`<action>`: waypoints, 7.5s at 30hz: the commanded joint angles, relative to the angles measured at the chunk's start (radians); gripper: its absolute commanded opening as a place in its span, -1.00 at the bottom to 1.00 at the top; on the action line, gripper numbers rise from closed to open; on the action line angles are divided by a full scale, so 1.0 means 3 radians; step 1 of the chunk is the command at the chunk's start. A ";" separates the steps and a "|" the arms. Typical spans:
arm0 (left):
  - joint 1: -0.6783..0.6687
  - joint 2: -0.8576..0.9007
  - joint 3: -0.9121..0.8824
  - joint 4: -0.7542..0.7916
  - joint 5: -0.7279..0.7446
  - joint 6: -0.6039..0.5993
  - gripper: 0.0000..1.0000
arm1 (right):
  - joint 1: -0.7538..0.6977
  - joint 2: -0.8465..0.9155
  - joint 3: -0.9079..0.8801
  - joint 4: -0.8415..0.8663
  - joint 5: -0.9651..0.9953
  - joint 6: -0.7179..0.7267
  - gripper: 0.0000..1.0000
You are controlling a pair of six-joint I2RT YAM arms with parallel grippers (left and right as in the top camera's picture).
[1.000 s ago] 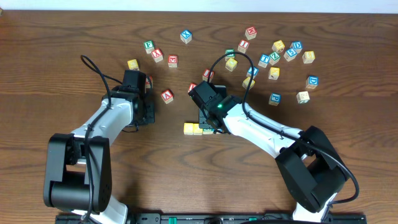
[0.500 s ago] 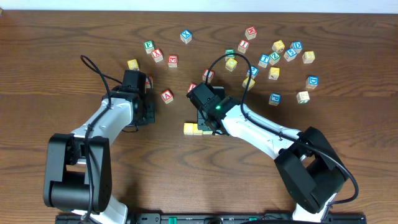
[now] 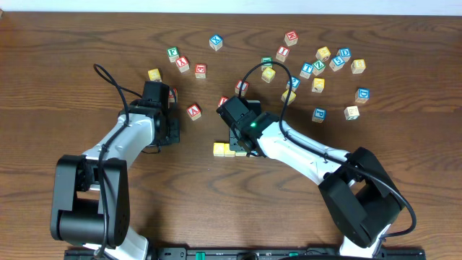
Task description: Spell out CORL
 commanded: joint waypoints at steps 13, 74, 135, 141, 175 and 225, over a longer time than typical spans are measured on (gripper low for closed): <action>0.0014 0.0011 0.0041 -0.0009 0.0033 0.0048 -0.85 | 0.0025 0.0017 -0.0014 0.0000 0.0116 -0.0247 -0.35; 0.0014 0.0011 0.0041 -0.0009 0.0033 0.0048 -0.85 | 0.0048 0.0017 -0.0014 -0.0003 0.0048 -0.0242 -0.40; 0.0014 0.0011 0.0039 -0.0108 0.0053 0.0045 -0.85 | -0.1241 0.0017 -0.0014 0.0122 -0.0415 -0.1338 -0.57; 0.0014 0.0011 0.0041 -0.0108 0.0052 0.0047 -0.85 | -0.1242 -0.0071 0.0062 -0.0094 -0.0413 -0.1367 -0.98; 0.0014 0.0011 0.0039 -0.0231 0.0041 0.0197 -0.85 | 0.0086 -0.0974 -0.1068 0.0359 -0.0617 -0.1026 -0.97; 0.0014 0.0013 0.0039 -0.0205 0.0029 0.0259 -0.85 | 0.0203 -0.0594 -0.1077 0.0805 -0.0493 -0.1017 -0.98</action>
